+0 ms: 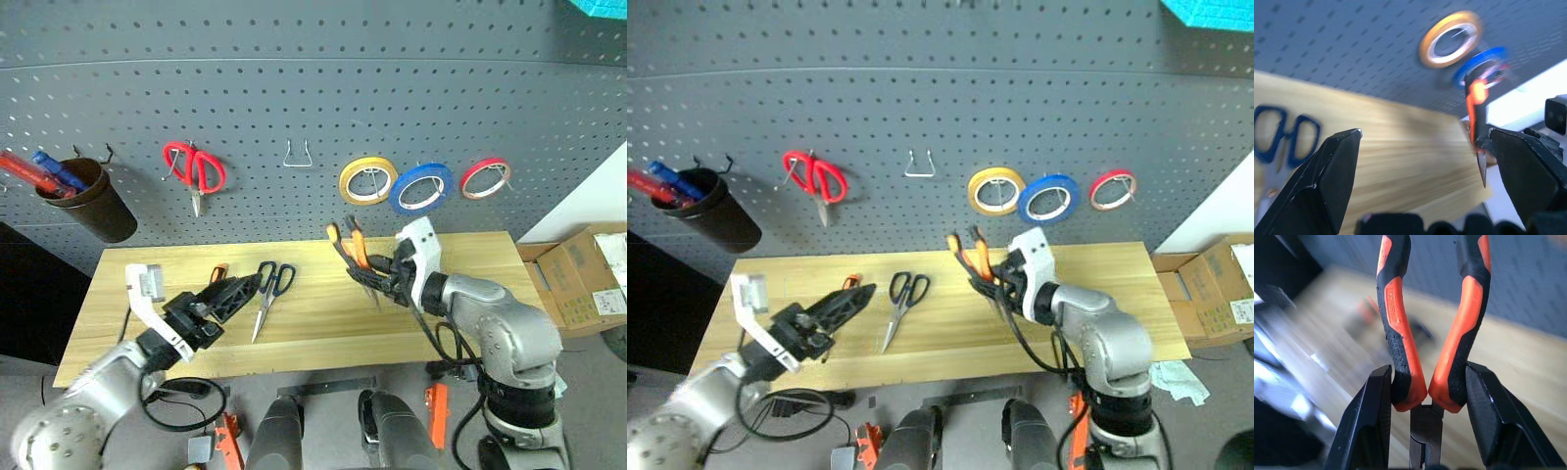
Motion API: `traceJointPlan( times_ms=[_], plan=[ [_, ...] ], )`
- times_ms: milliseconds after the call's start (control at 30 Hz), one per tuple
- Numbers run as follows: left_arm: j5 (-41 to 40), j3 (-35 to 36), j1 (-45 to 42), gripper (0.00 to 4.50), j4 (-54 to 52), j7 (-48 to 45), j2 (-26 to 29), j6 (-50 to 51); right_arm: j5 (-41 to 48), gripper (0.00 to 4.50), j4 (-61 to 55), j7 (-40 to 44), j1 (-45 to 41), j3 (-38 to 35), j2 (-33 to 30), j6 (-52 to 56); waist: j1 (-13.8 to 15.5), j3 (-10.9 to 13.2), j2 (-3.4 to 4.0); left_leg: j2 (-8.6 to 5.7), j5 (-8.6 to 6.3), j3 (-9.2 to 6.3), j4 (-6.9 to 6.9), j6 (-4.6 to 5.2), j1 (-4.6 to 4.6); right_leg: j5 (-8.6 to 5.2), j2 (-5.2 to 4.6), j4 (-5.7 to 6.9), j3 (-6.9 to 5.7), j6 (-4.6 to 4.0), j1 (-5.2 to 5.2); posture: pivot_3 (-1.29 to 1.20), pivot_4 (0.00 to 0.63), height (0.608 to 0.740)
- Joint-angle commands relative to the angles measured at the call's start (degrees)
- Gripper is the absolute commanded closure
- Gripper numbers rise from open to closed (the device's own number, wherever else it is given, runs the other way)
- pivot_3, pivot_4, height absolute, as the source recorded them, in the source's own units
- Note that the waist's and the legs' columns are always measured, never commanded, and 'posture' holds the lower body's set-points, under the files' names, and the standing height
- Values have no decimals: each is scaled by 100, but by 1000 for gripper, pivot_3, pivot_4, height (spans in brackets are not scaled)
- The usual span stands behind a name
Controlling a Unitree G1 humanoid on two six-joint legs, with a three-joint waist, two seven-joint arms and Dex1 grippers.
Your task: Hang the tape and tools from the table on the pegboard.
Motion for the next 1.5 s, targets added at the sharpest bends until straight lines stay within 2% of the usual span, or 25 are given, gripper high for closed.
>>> traceJointPlan(
  times_ms=[33,233,333,533,700,867,1000,1500],
  plan=[
    [-553,14,-168,0,-129,40,191,-163,566,2747,-256,-388,-850,-333,636,-191,-1,-77,0,-7,2,2,0,-4,3,0,5,0,-1,-1,5,232,62,740],
    [-375,-100,-888,0,372,122,324,-534,176,2747,1461,-904,-2042,-127,1065,-2333,59,-387,-48,-13,9,1,3,-14,21,9,4,-11,-11,-14,31,242,14,740],
    [82,-284,-1315,0,696,121,313,-787,-375,2747,2844,-1100,-2577,88,956,-4040,140,-509,-51,-16,10,6,3,-15,27,9,5,-11,-9,-16,37,252,5,740],
    [909,-746,-2012,0,1171,280,-58,-1251,-1055,2747,5860,-1609,-3649,136,849,-6968,209,-563,-73,-15,26,13,0,-33,50,26,14,-1,9,-34,51,278,1,740],
    [1178,-1031,-2014,0,1071,326,-346,-1308,-1509,2747,8102,-2228,-4370,192,769,-8490,254,-582,-89,-11,28,27,-12,-34,55,45,17,2,29,-64,45,297,9,740],
    [1186,-1091,-1846,0,892,375,-384,-1245,-1566,2747,9439,-2402,-4766,190,927,-9000,261,-583,-90,-6,28,46,-16,-33,79,46,20,13,49,-68,50,329,23,740],
    [1133,-1057,-1841,0,822,481,-369,-1214,-1575,2747,9996,-2489,-4815,158,979,-9122,282,-581,-87,2,35,43,-16,-21,136,28,35,5,48,-79,111,350,33,740],
    [1088,-1064,-1732,0,696,578,-342,-1135,-1936,2747,9974,-2707,-4024,417,887,-8789,429,-584,-88,1,40,40,-16,-13,160,25,36,3,51,-85,138,346,28,740]
  ],
)
